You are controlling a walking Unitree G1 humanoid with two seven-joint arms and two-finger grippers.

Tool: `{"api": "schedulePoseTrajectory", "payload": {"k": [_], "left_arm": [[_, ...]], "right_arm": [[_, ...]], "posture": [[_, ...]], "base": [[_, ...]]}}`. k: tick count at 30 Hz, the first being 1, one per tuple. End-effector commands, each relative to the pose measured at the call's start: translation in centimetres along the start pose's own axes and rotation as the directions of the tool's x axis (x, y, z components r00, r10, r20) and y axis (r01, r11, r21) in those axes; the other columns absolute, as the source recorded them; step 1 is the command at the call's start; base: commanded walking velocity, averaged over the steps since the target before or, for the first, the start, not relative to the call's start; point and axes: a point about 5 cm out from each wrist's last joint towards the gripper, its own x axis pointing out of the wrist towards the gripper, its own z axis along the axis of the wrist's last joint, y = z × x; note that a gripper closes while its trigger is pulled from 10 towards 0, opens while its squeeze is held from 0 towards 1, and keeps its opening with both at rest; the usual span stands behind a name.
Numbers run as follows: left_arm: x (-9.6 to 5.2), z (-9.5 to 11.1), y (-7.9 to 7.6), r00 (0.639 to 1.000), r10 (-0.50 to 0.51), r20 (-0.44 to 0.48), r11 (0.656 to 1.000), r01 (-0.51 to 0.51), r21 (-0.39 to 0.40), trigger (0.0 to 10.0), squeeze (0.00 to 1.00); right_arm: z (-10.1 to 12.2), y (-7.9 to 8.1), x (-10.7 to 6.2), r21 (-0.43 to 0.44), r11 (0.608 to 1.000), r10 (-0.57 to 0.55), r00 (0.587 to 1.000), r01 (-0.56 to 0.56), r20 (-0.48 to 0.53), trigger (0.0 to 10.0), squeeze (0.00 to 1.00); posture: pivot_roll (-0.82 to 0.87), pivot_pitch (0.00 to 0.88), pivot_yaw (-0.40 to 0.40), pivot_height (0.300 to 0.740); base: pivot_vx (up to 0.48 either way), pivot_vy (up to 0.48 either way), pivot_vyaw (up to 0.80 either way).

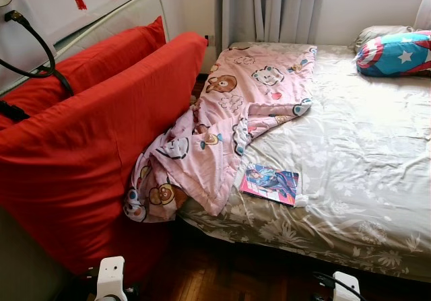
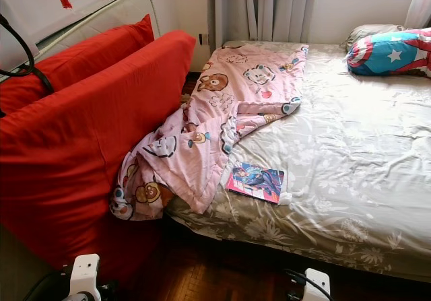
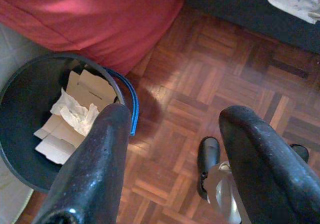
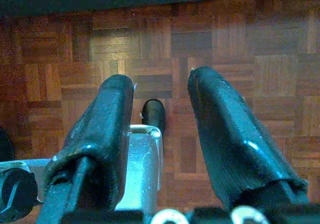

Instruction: Clean up the room

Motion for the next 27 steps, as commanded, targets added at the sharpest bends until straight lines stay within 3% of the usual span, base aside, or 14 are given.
{"api": "schedulePoseTrajectory", "payload": {"k": [1, 20, 27], "left_arm": [[-0.01, -0.13, 0.04, 1.000, 0.003, -0.010, 1.000, -0.003, -0.015, 10.0, 0.00], [-0.02, -0.16, 0.14, 1.000, -0.004, -0.016, 1.000, 0.003, -0.007, 10.0, 0.00], [-0.02, -0.17, 0.14, 1.000, -0.007, -0.017, 1.000, 0.007, -0.002, 10.0, 0.00]], "right_arm": [[0.06, 0.05, 0.02, 0.000, 1.000, 0.001, 1.000, -0.001, 0.000, 10.0, 0.00], [0.06, 0.06, 0.02, -0.042, 0.999, 0.010, 1.000, -0.010, -0.011, 10.0, 0.00], [0.03, 0.08, 0.02, -0.043, 0.999, 0.014, 1.000, -0.014, -0.012, 10.0, 0.00]], "posture": [[0.13, 0.000, 0.035, 0.740], [0.14, 0.000, 0.026, 0.740], [0.14, 0.000, 0.027, 0.740]], "base": [[0.000, 0.000, 0.00], [0.000, 0.000, 0.00], [0.254, 0.000, 0.00]]}}
